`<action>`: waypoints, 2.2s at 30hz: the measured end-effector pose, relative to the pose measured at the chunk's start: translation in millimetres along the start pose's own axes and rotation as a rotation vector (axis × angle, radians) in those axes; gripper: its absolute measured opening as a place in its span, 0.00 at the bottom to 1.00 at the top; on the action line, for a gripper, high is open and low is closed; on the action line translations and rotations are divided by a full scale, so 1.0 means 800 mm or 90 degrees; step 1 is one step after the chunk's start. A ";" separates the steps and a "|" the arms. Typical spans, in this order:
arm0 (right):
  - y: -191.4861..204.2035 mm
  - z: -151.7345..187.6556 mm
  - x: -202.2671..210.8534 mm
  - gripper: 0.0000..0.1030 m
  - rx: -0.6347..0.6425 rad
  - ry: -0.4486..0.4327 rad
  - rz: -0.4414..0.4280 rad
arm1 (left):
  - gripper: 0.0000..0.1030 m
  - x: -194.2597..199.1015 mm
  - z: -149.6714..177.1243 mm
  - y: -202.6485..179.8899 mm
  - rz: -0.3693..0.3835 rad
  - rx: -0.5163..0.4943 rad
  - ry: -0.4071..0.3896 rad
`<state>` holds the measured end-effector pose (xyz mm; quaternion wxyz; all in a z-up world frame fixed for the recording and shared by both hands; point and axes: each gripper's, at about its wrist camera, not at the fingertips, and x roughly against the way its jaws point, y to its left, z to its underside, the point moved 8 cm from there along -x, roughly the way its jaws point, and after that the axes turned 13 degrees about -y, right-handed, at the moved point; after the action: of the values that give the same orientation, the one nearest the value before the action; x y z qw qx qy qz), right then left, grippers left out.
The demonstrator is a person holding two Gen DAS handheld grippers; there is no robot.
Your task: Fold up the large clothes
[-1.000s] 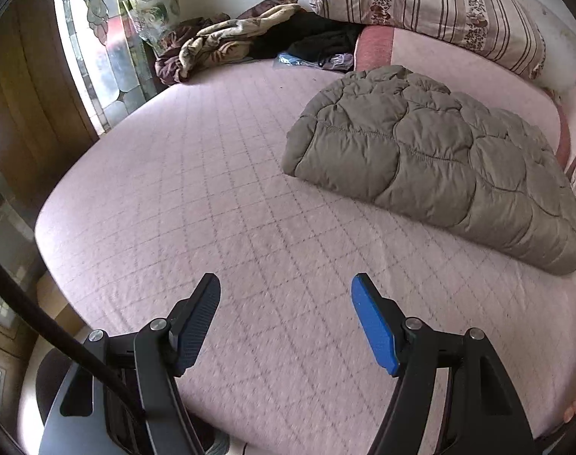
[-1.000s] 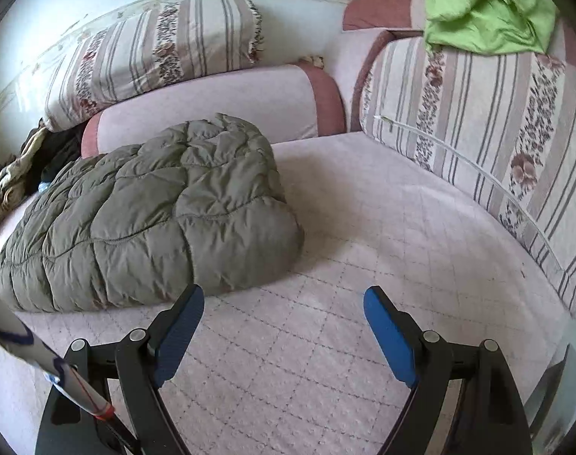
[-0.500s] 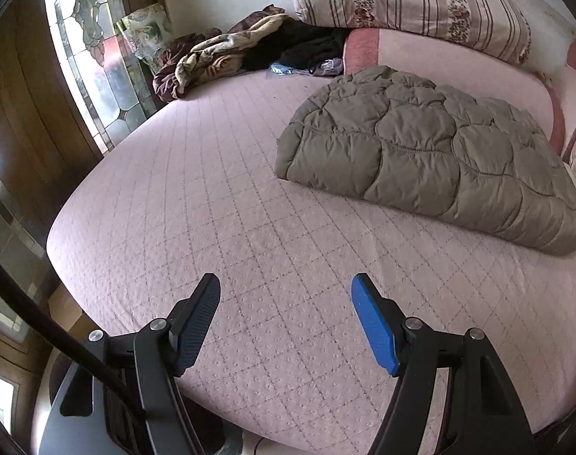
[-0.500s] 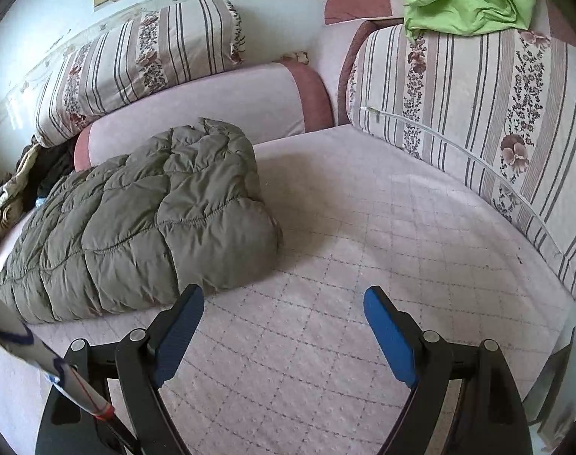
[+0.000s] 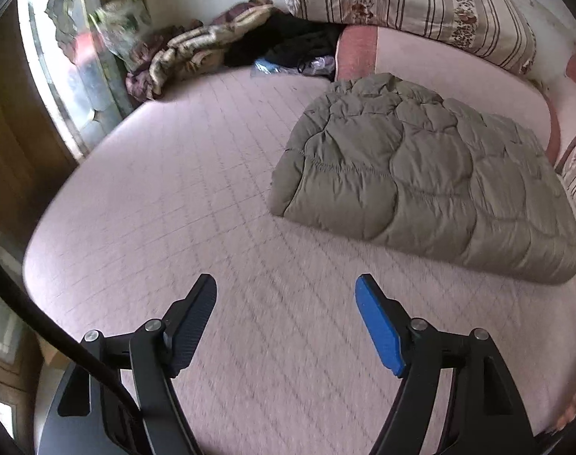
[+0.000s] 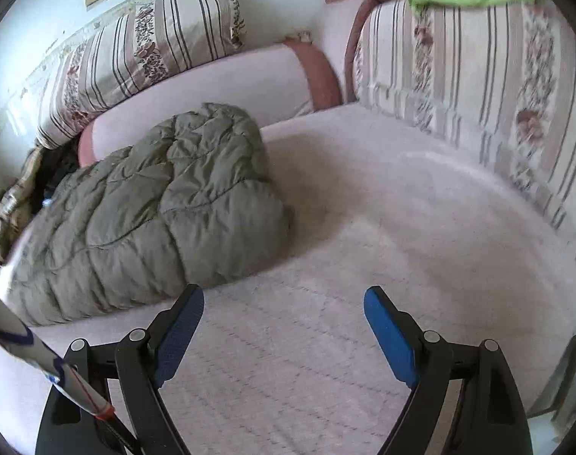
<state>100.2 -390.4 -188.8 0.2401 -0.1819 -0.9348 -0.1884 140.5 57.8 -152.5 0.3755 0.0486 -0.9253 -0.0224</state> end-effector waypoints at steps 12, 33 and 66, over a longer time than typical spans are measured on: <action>0.008 -0.002 -0.113 0.92 -0.316 0.128 -0.143 | 0.76 -0.195 -0.054 0.015 0.200 0.219 0.096; 0.020 -0.039 -0.150 0.50 -0.261 0.113 -0.148 | 0.73 -0.196 -0.052 -0.085 0.245 0.104 0.102; 0.093 -0.045 -0.128 0.79 0.137 -0.016 0.064 | 0.84 -0.173 -0.089 -0.013 0.048 0.039 0.046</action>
<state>230.0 -367.6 -192.6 0.2556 -0.2042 -0.9422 -0.0720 289.2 62.0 -198.2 0.4075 0.0262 -0.9126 0.0220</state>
